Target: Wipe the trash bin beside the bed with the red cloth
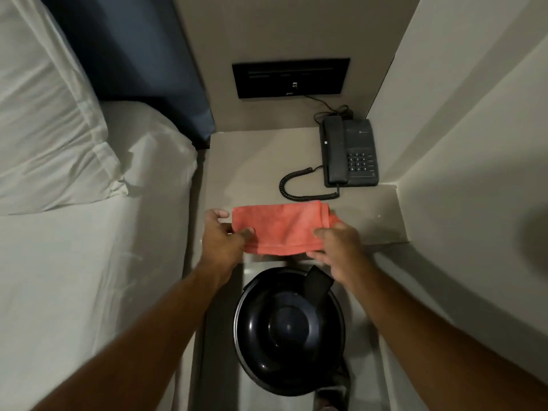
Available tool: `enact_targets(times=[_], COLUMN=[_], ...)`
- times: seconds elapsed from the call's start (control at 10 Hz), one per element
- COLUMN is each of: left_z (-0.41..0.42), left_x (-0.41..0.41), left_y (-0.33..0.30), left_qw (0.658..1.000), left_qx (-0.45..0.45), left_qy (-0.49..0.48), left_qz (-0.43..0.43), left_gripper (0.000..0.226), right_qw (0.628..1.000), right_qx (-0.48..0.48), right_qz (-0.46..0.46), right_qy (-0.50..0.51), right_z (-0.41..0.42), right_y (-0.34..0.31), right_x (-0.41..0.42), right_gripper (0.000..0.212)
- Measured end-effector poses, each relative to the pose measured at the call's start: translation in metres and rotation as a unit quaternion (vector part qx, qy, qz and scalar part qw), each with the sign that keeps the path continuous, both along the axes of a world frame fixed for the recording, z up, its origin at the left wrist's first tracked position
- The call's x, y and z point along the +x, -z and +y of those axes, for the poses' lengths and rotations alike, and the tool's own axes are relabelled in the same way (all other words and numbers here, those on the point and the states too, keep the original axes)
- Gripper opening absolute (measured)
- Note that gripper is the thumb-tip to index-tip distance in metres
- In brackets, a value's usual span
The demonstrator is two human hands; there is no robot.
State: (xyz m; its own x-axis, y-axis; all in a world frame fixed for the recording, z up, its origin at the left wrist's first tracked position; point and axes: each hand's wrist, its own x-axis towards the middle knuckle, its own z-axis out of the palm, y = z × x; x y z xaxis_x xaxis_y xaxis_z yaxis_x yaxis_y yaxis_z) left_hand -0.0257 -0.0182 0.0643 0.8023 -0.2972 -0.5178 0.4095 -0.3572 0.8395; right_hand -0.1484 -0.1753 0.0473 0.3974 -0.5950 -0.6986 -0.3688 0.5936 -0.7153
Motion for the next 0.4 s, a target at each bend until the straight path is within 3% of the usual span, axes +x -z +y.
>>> enact_targets(times=[0.2, 0.3, 0.4], left_z=[-0.013, -0.011, -0.010], left_x=[0.029, 0.042, 0.051], left_y=[0.057, 0.075, 0.069], left_qw=[0.997, 0.988, 0.973], left_qx=[0.064, 0.083, 0.131], left_qy=[0.038, 0.120, 0.187], left_qz=[-0.009, 0.050, 0.025], left_gripper=[0.029, 0.038, 0.027], right_qw=[0.996, 0.994, 0.993], right_qx=[0.086, 0.092, 0.026], right_qz=[0.036, 0.052, 0.111], right_qy=[0.002, 0.012, -0.010], right_z=[-0.029, -0.027, -0.020], right_y=[0.050, 0.065, 0.064], right_x=[0.037, 0.051, 0.056], right_gripper=[0.018, 0.017, 0.021])
